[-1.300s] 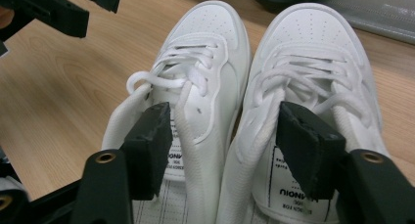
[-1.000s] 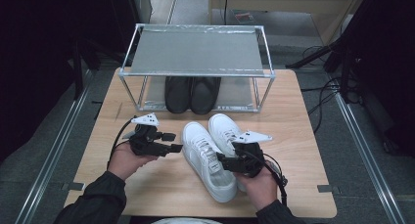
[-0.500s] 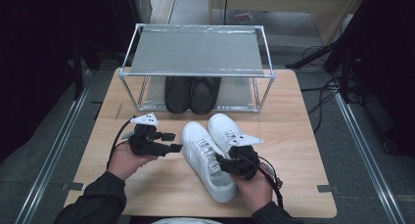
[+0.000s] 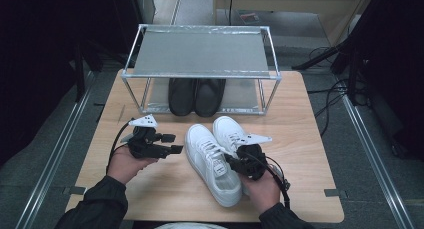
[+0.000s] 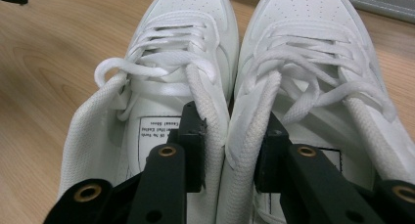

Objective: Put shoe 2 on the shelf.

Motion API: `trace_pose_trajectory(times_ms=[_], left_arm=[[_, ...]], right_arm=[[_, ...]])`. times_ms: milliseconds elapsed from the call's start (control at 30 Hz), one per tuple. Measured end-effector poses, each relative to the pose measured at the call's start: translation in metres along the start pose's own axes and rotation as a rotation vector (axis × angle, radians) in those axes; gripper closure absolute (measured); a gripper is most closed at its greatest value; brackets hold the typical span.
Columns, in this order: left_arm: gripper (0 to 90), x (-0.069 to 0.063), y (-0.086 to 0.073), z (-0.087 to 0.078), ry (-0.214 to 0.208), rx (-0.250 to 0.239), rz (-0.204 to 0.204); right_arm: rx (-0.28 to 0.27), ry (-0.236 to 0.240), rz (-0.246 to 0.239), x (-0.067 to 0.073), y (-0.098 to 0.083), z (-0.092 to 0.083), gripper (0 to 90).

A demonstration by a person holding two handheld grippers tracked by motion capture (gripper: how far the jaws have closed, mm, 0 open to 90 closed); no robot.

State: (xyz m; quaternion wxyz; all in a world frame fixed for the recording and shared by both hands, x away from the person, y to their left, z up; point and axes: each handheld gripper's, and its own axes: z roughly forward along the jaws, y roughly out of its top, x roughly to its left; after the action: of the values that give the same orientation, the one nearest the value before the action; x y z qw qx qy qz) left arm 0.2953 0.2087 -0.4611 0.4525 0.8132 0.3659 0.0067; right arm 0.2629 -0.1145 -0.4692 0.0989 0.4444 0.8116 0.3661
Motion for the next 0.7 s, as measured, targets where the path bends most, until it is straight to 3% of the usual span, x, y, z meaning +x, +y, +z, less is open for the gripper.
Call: trace_pose_trajectory(times_ms=[100,233,467,600,700], left_arm=[[39.9,0.004,0.0,-0.003,-0.007,-0.002,-0.033],[39.8,0.007,-0.001,-0.005,0.002,-0.01,-0.03],[39.2,0.009,-0.001,-0.011,0.009,-0.01,-0.018],[39.3,0.011,-0.001,-0.014,0.025,-0.023,-0.023],[39.3,0.013,-0.001,-0.016,0.029,-0.029,-0.028]], right_arm=[[0.018,0.018,-0.01,-0.004,0.003,-0.001,75.2],[0.033,0.037,-0.013,-0.008,0.005,-0.002,75.9],[0.055,0.056,-0.063,-0.018,0.01,-0.008,77.0],[0.056,0.069,-0.05,-0.024,0.011,-0.014,76.8],[0.066,0.111,-0.064,-0.03,0.013,-0.018,76.9]])
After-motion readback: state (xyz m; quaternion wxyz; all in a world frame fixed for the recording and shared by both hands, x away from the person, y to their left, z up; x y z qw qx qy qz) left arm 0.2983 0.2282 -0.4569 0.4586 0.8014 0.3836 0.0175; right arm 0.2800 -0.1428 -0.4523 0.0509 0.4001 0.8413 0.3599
